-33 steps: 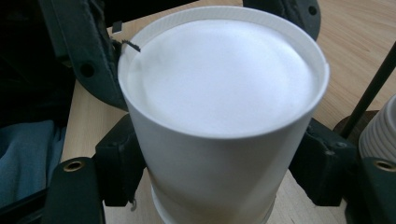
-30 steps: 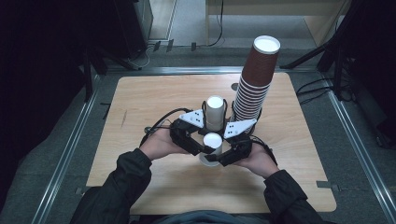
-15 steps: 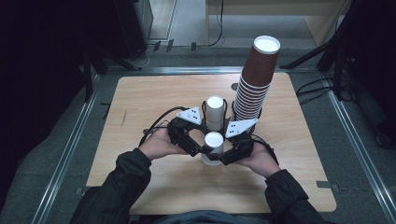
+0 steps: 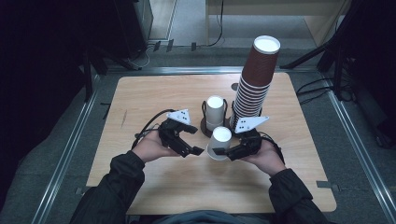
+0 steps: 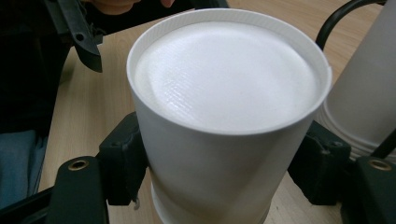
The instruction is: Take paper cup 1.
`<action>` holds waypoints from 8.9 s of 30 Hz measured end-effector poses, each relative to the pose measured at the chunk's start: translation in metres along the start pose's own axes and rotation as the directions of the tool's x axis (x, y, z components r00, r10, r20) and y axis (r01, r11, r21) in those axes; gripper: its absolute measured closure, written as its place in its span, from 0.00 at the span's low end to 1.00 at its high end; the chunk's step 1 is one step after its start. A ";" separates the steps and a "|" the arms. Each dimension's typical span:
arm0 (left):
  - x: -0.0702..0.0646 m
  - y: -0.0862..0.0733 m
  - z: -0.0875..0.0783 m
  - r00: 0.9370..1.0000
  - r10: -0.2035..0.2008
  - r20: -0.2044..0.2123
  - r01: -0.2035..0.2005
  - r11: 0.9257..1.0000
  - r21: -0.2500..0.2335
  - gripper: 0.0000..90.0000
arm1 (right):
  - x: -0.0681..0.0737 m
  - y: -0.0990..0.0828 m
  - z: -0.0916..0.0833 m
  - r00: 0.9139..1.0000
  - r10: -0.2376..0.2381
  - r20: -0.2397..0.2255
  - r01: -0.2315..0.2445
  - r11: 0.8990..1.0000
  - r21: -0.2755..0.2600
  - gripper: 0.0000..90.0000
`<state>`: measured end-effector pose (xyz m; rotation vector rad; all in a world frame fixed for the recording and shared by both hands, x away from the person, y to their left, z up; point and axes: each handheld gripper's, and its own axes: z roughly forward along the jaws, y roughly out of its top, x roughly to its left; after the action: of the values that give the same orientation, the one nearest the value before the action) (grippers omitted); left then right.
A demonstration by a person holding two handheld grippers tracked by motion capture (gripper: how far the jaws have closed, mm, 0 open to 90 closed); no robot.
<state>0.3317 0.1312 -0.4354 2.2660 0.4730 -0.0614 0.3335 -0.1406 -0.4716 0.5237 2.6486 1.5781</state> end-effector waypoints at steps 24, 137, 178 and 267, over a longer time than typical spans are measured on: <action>0.000 -0.008 0.028 0.999 -0.019 0.038 0.019 1.000 -0.020 0.08 | 0.001 0.002 -0.005 0.995 0.025 -0.092 -0.045 0.974 -0.220 0.32; 0.006 -0.006 0.042 0.993 0.112 -0.023 -0.101 0.953 0.287 0.29 | 0.009 0.000 -0.009 0.999 -0.051 -0.015 0.051 0.998 0.021 0.27; -0.005 -0.002 0.053 0.991 0.129 0.028 -0.131 0.947 0.293 0.11 | 0.015 0.005 -0.002 0.993 -0.100 -0.065 0.103 0.993 0.051 0.37; 0.012 -0.008 0.002 0.998 0.057 -0.015 -0.056 0.997 0.059 0.23 | 0.009 0.003 -0.013 0.998 -0.043 -0.037 0.043 0.999 -0.015 0.28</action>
<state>0.3402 0.1382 -0.4447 2.3379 0.4204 -0.0283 0.3237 -0.1477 -0.4618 0.4380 2.6544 1.6098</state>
